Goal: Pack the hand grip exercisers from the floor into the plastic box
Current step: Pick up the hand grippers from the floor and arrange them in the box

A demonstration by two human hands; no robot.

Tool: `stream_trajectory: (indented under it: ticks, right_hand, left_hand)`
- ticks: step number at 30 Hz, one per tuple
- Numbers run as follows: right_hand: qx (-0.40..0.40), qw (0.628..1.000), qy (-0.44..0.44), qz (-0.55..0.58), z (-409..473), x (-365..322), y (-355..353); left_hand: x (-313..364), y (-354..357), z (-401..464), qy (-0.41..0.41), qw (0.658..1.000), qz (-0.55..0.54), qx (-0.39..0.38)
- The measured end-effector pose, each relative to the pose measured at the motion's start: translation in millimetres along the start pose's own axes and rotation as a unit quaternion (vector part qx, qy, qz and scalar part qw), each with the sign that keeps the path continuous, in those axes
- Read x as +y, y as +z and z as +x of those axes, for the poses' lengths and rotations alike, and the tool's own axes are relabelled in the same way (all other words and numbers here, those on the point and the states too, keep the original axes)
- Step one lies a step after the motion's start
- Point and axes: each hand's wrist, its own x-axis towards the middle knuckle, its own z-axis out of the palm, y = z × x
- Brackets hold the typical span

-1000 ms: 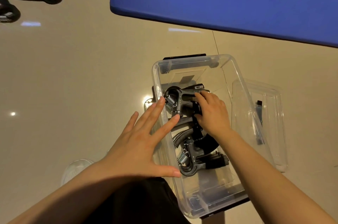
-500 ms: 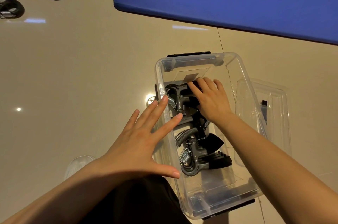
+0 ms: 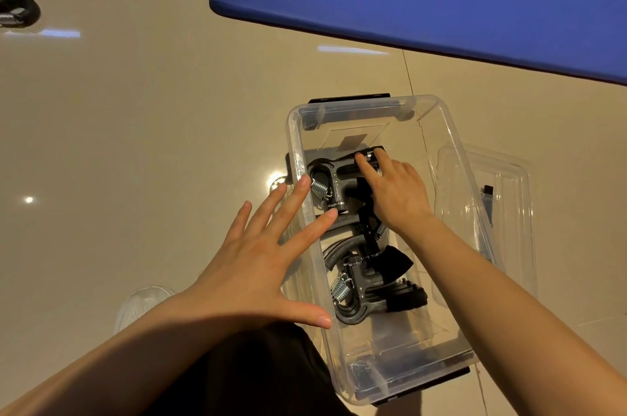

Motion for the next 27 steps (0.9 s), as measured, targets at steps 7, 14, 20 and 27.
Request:
stream_trajectory:
  ticks: [7, 14, 20, 27]
  right_hand:
    - [-0.014, 0.998, 0.009, 0.056, 1.2, 0.5, 4.5]
    - [0.013, 0.997, 0.023, 0.076, 0.0, -3.8, 11.4]
    - [0.025, 0.983, 0.031, 0.18, -3.0, 3.2, -4.5]
    - [0.118, 0.957, 0.06, 0.259, -62.3, 25.3, -43.2]
  left_hand:
    - [-2.2, 4.5, -0.3, 0.012, 1.0, 0.003, 0.027]
    - [-2.1, 6.5, 0.0, 0.008, 0.999, 0.026, 0.038]
    - [-2.2, 7.0, 1.1, 0.004, 0.998, 0.043, 0.049]
    - [1.9, 4.9, 0.7, -0.008, 0.992, 0.109, 0.065]
